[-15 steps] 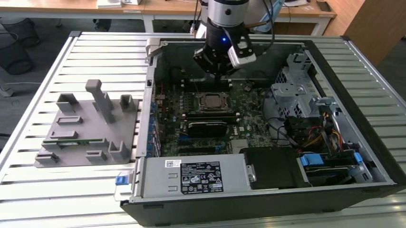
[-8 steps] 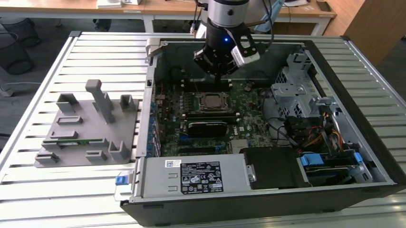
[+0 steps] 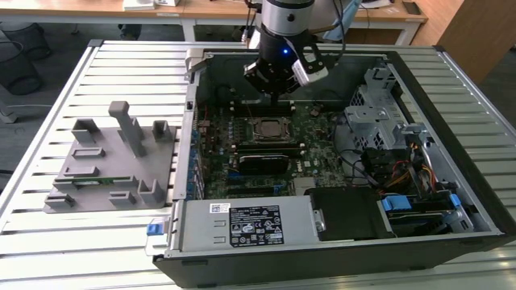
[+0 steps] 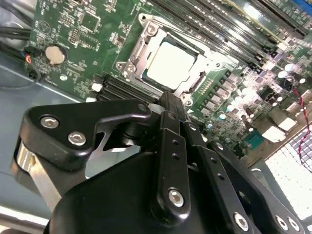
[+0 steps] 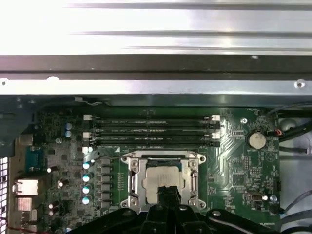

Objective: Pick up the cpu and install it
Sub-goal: 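Install the first cpu locking lever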

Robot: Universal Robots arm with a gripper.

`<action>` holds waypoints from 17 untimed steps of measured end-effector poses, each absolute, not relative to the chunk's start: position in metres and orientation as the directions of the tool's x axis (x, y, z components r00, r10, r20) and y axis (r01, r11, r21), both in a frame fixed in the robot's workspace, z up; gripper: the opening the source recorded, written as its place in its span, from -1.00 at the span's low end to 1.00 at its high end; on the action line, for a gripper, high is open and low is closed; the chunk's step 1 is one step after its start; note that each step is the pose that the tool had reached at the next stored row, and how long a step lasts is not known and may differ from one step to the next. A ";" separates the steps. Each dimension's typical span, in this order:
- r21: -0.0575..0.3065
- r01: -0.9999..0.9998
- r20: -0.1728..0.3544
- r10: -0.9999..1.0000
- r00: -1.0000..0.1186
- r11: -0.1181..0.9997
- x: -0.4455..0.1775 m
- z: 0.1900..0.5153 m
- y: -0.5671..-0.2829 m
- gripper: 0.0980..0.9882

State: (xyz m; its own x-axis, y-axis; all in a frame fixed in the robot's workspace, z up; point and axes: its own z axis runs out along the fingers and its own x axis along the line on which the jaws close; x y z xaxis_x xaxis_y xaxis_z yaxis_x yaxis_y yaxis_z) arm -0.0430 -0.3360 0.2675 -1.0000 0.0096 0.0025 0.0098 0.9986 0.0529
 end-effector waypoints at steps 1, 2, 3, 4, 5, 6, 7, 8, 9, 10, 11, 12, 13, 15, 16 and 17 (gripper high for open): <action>0.053 0.009 0.003 0.009 -1.000 0.999 -0.046 0.267 -0.336 -0.98; 0.053 0.009 0.002 0.009 -1.000 0.999 -0.049 0.267 -0.336 -0.98; 0.053 0.009 0.002 0.009 -1.000 0.999 -0.052 0.267 -0.336 -0.98; 0.053 0.009 0.002 0.009 -1.000 0.999 -0.055 0.267 -0.336 -0.98; 0.053 0.009 0.002 0.009 -1.000 0.999 -0.057 0.267 -0.336 -0.98; 0.053 0.009 0.002 0.009 -1.000 0.999 -0.059 0.267 -0.336 -0.98; 0.053 0.009 0.002 0.009 -1.000 0.999 -0.062 0.267 -0.336 -0.98; 0.053 0.009 0.002 0.009 -1.000 0.999 -0.064 0.267 -0.336 -0.98; 0.053 0.009 0.002 0.009 -1.000 0.999 -0.066 0.267 -0.336 -0.98; 0.053 0.009 0.003 0.009 -1.000 0.999 -0.067 0.267 -0.336 -0.98; 0.053 0.009 0.003 0.009 -1.000 0.999 -0.069 0.267 -0.336 -0.98; 0.053 0.009 0.003 0.009 -1.000 0.999 -0.071 0.267 -0.336 -0.98; 0.053 0.009 0.002 0.009 -1.000 0.999 -0.074 0.267 -0.336 -0.98; 0.053 0.009 0.002 0.009 -1.000 0.999 -0.078 0.267 -0.336 -0.98; 0.053 0.009 0.002 0.009 -1.000 0.999 -0.080 0.267 -0.336 -0.98; 0.053 0.009 0.002 0.009 -1.000 0.999 -0.082 0.267 -0.336 -0.98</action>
